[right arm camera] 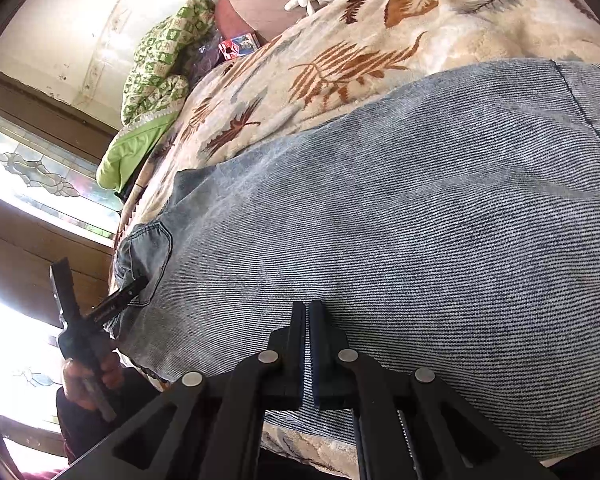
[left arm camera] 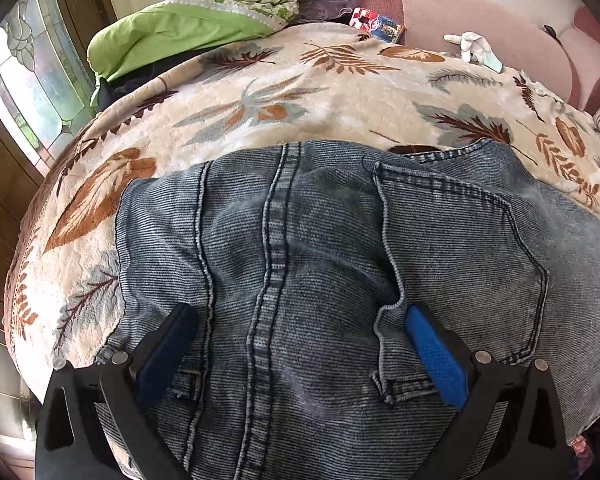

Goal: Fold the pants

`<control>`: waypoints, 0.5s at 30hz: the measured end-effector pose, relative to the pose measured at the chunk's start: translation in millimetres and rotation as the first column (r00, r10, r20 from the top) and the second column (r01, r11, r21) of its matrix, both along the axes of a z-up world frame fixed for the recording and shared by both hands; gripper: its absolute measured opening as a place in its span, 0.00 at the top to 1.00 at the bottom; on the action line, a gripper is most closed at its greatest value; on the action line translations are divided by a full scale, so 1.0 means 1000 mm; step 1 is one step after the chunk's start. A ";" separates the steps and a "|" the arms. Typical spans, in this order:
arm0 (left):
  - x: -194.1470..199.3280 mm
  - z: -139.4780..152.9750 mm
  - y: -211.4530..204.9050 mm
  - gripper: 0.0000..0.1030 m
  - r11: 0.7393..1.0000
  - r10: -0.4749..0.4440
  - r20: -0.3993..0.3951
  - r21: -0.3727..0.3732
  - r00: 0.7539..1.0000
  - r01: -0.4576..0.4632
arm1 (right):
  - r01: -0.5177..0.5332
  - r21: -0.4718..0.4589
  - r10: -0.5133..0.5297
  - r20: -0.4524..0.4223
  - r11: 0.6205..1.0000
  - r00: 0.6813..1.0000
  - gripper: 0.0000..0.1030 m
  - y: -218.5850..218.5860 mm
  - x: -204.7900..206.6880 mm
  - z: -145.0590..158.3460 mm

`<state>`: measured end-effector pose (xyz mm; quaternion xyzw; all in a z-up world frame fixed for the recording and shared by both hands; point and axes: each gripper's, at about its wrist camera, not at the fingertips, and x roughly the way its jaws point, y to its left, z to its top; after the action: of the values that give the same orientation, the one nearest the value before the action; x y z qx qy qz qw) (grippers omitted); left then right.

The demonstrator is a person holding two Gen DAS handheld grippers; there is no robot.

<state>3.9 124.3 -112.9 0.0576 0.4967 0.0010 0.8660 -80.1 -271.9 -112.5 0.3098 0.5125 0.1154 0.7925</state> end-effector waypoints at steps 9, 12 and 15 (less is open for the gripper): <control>-0.023 0.044 -0.028 0.00 0.998 -0.018 0.145 0.062 0.989 0.009 | 0.058 -0.034 -0.056 0.049 0.998 0.997 0.94 -0.022 -0.010 0.020; -0.034 0.065 -0.055 0.00 0.995 -0.100 0.205 0.036 0.974 0.094 | 0.162 0.017 -0.163 0.109 0.987 0.981 0.94 -0.050 -0.021 0.032; -0.037 0.066 -0.089 0.00 0.980 -0.192 0.202 -0.011 0.960 0.199 | 0.280 0.040 -0.283 0.146 0.959 0.948 0.94 -0.078 -0.031 0.042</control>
<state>-33.3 35.7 -46.4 0.0924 0.3989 -0.0866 0.9082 -111.1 -350.1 -70.8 0.3777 0.4009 0.0288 0.8342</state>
